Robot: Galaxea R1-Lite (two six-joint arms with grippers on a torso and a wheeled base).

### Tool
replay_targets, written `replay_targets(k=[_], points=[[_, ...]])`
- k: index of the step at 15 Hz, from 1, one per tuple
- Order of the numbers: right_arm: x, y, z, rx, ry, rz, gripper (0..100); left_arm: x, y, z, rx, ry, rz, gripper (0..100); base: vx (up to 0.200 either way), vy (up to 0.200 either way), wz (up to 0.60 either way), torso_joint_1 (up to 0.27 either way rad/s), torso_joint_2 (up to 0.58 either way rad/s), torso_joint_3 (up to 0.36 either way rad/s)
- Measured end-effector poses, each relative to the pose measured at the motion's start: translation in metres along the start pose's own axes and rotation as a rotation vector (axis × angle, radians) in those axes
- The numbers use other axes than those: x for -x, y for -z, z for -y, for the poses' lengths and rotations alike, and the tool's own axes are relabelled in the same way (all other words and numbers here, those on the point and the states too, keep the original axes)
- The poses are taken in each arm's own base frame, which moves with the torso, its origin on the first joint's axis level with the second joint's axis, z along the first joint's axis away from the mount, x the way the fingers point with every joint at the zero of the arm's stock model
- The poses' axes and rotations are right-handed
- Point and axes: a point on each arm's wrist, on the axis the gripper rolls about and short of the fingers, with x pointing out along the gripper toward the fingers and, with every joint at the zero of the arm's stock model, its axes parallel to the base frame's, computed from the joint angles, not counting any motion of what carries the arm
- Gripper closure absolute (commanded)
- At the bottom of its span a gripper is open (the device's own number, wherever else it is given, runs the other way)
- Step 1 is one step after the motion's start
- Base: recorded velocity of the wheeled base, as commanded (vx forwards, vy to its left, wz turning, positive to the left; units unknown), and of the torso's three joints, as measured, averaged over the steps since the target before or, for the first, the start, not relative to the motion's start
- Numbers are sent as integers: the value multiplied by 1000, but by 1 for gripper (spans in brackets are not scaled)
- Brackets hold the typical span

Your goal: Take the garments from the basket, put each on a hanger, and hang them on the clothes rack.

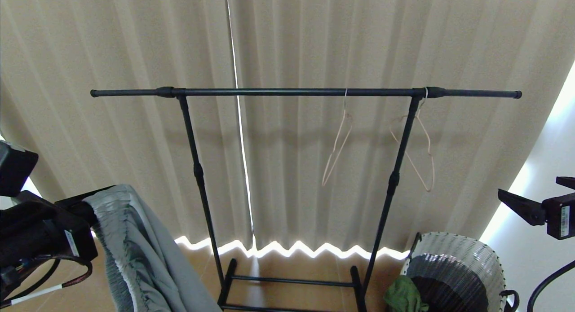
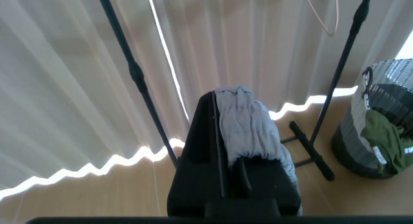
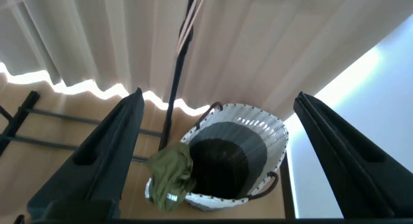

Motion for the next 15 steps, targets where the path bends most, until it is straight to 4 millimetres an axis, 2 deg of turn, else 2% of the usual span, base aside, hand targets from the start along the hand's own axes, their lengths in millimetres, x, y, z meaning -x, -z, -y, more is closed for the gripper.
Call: replay_targets(k=[2,15], points=[[-2,-1,0,1,-1,-5,0,0,0,0,1,0,1,100,0,0,0,0,0,0],[-9,0,-1,1,-2,-22,0,-1,0,0,-2,2,-1,100,200,0,0,3,0,1]])
